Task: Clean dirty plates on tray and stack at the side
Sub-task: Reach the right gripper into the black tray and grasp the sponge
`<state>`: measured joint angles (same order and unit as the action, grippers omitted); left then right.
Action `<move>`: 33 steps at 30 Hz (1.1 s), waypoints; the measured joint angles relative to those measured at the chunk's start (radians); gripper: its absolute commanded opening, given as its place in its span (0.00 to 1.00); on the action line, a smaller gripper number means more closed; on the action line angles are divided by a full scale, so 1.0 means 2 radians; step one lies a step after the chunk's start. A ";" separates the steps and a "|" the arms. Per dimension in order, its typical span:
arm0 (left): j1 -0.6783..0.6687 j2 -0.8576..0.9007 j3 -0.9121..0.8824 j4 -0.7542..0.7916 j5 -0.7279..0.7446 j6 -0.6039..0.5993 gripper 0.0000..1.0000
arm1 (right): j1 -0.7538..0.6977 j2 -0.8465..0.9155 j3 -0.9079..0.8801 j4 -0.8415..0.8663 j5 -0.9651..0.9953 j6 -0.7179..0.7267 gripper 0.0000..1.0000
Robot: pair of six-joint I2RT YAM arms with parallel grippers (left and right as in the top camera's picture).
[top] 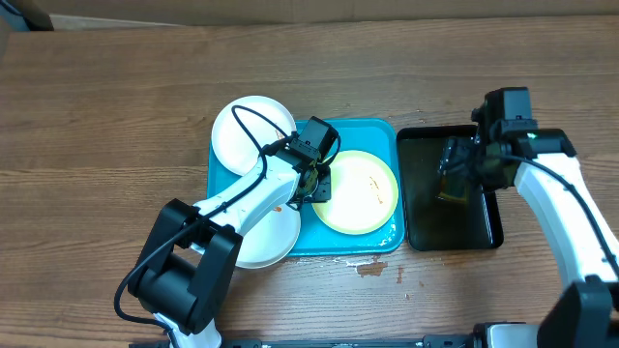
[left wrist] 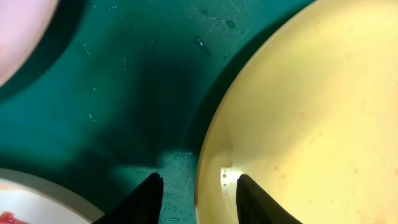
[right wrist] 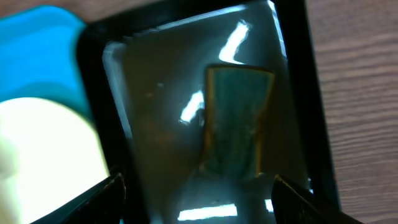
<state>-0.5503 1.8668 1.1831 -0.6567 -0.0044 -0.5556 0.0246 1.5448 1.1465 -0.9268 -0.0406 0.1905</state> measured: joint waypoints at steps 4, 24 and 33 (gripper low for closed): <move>0.000 0.000 0.000 0.000 0.000 0.000 0.41 | 0.000 0.032 0.000 0.008 0.027 0.007 0.73; 0.000 0.000 0.000 0.000 0.000 0.000 0.42 | 0.000 0.088 -0.081 0.083 0.027 0.011 0.45; 0.000 0.000 0.000 0.000 0.000 0.000 0.43 | 0.000 0.088 -0.088 0.106 0.024 0.011 0.72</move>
<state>-0.5503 1.8668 1.1831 -0.6567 -0.0044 -0.5556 0.0242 1.7199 0.9714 -0.7155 0.0074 0.2127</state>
